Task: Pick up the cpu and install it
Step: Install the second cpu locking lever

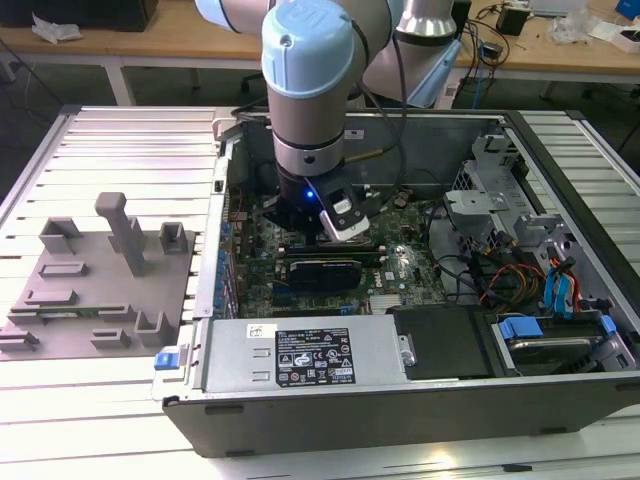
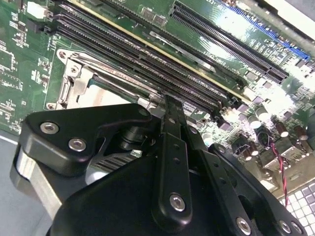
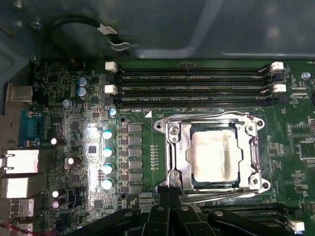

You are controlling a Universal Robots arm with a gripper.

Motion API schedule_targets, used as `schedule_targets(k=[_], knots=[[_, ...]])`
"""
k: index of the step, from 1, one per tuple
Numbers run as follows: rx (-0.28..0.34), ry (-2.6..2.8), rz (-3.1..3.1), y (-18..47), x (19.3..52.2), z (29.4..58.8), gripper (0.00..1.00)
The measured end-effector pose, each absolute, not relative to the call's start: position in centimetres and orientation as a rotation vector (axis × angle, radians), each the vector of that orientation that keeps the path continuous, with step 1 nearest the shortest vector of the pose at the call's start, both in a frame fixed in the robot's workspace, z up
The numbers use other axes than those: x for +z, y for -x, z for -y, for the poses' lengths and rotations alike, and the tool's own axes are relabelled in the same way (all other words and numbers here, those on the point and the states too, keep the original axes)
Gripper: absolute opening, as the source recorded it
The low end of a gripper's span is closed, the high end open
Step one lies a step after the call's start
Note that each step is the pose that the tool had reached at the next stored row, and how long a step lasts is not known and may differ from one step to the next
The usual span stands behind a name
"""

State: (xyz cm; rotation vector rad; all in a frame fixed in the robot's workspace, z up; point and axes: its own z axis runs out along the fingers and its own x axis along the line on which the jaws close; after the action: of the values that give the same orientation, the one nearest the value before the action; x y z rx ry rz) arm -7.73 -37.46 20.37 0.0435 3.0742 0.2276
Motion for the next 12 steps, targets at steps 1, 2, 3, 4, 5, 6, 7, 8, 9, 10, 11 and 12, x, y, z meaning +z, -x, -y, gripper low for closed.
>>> schedule_targets(k=[1,2,3,4,5,6,7,8,9,10,11,12], knots=[[0.234,-0.044,-3.074,7.8,20.3,37.5,0.11],[0.24,-0.044,-3.074,7.8,20.3,37.5,0.11],[0.252,-0.044,-3.072,7.8,20.1,37.5,0.11],[0.258,-0.044,-3.071,7.8,20.0,37.5,0.11],[0.263,-0.044,-3.071,7.8,20.0,37.5,0.11],[0.271,-0.045,-3.071,7.9,19.9,37.6,0.11],[0.274,-0.045,-3.07,7.9,19.9,37.6,0.11],[0.274,-0.045,-3.07,8.0,19.9,37.6,0.11],[0.272,-0.045,-3.071,8.0,19.9,37.6,0.11],[0.27,-0.045,-3.071,8.0,20.2,37.6,0.11],[0.269,-0.045,-3.071,8.0,20.9,37.6,0.11],[0.269,-0.045,-3.071,8.0,21.3,37.6,0.11]])
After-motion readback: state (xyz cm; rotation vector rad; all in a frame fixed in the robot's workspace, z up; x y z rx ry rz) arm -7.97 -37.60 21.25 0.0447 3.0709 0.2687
